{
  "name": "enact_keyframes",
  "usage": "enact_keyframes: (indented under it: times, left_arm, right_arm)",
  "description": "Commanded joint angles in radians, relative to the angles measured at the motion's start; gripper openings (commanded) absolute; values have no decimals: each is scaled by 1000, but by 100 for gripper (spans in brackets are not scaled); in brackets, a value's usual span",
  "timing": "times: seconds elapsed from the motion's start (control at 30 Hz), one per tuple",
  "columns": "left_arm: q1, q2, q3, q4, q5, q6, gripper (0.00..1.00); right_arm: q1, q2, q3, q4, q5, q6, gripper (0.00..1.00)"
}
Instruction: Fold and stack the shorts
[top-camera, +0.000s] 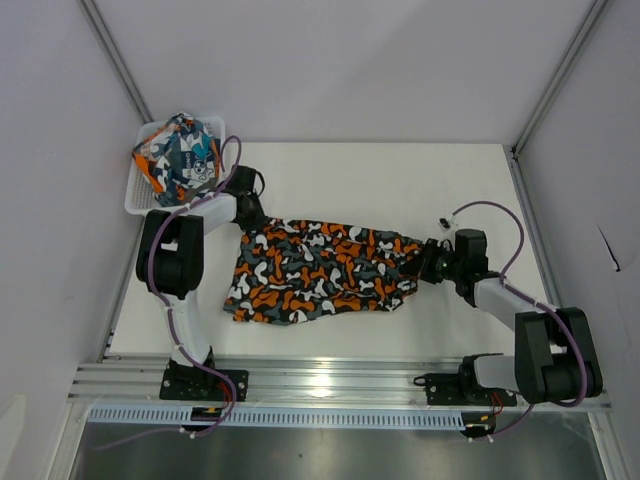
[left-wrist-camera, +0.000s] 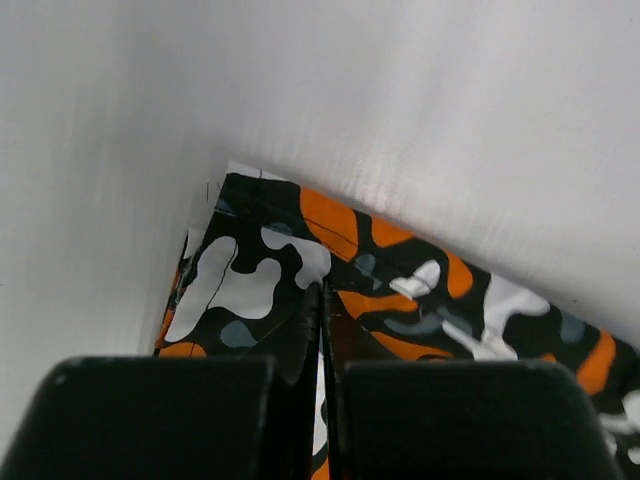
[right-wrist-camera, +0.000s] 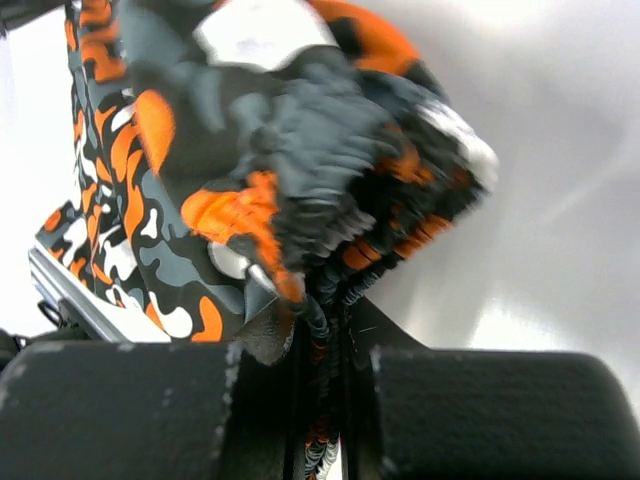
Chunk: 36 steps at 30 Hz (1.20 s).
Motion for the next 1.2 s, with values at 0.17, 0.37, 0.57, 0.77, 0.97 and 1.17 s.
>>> enact_keyframes:
  times: [0.17,0.37,0.57,0.77,0.97,1.17]
  left_arm:
    - [12,10,29,-17,-80,13,0]
    - [12,-6,16,0,-69,11,13]
    - [-11,-182,-92,62,18,0,57]
    - [-85,-423,-265,81,34,-35,65]
    - [-91,-711,-523,88,86,-113,66]
    - [-139,-903,-648,-98,63,-156,62]
  right_arm:
    - [-112,-38,-39,31,28,43,0]
    - [-120,-7,-44,68,-30,56,0]
    - [-118,14,-41,71,-35,60,0]
    - [-120,54,-29,70,-46,63,0]
    - [-120,51,-27,51,-20,63,0]
    - [-120,51,-29,47,-13,63,0]
